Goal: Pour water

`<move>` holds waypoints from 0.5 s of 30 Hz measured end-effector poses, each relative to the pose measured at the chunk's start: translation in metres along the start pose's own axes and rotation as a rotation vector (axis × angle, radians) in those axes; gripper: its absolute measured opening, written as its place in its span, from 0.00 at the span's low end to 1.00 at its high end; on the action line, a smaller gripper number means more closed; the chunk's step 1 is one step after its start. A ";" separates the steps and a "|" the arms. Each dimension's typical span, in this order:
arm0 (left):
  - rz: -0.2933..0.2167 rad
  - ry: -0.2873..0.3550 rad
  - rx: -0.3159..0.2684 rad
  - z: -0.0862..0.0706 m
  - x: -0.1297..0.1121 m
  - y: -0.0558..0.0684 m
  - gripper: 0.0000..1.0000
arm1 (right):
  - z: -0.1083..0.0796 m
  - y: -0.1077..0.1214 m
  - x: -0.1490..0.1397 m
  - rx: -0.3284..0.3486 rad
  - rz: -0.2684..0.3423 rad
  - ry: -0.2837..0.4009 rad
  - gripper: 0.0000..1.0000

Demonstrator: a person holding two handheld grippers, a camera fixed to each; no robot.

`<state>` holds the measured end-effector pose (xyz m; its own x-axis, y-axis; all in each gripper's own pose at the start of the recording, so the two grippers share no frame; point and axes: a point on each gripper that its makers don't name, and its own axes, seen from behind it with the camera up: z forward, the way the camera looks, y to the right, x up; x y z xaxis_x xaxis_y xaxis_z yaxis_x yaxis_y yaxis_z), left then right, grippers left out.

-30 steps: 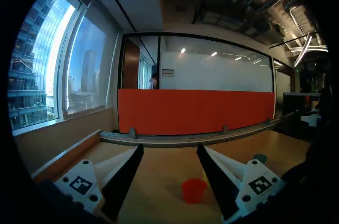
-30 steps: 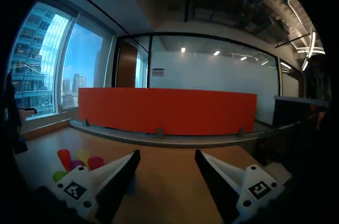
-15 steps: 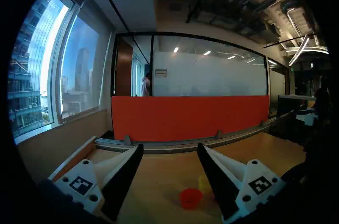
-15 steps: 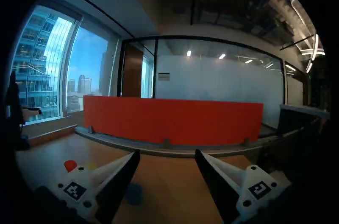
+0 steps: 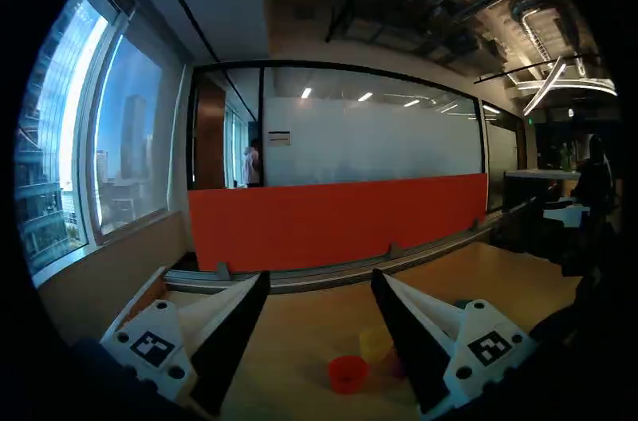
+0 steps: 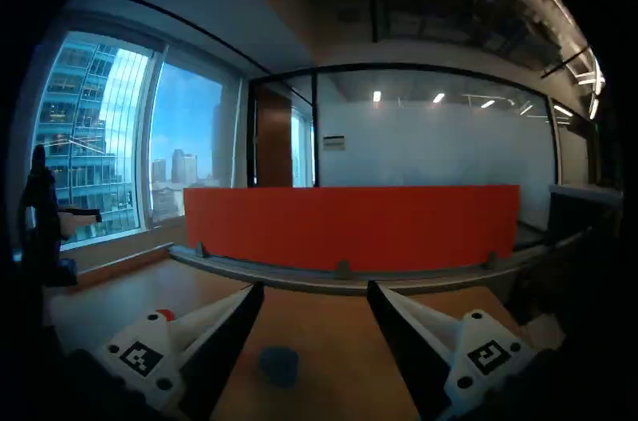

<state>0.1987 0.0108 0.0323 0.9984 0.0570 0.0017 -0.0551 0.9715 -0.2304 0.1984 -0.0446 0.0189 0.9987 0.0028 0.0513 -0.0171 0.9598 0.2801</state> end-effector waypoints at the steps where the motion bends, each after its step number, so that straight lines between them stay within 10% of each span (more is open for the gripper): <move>1: -0.006 -0.001 -0.017 0.000 -0.001 0.004 0.94 | -0.001 0.000 0.001 0.007 -0.004 0.001 1.00; 15: -0.040 -0.004 -0.182 -0.007 0.006 0.039 0.94 | -0.014 -0.032 0.013 0.187 -0.054 -0.003 1.00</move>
<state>0.2022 0.0479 0.0164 0.9996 0.0208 0.0180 -0.0118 0.9154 -0.4023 0.2128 -0.0715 -0.0027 0.9982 -0.0488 0.0344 0.0278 0.8896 0.4559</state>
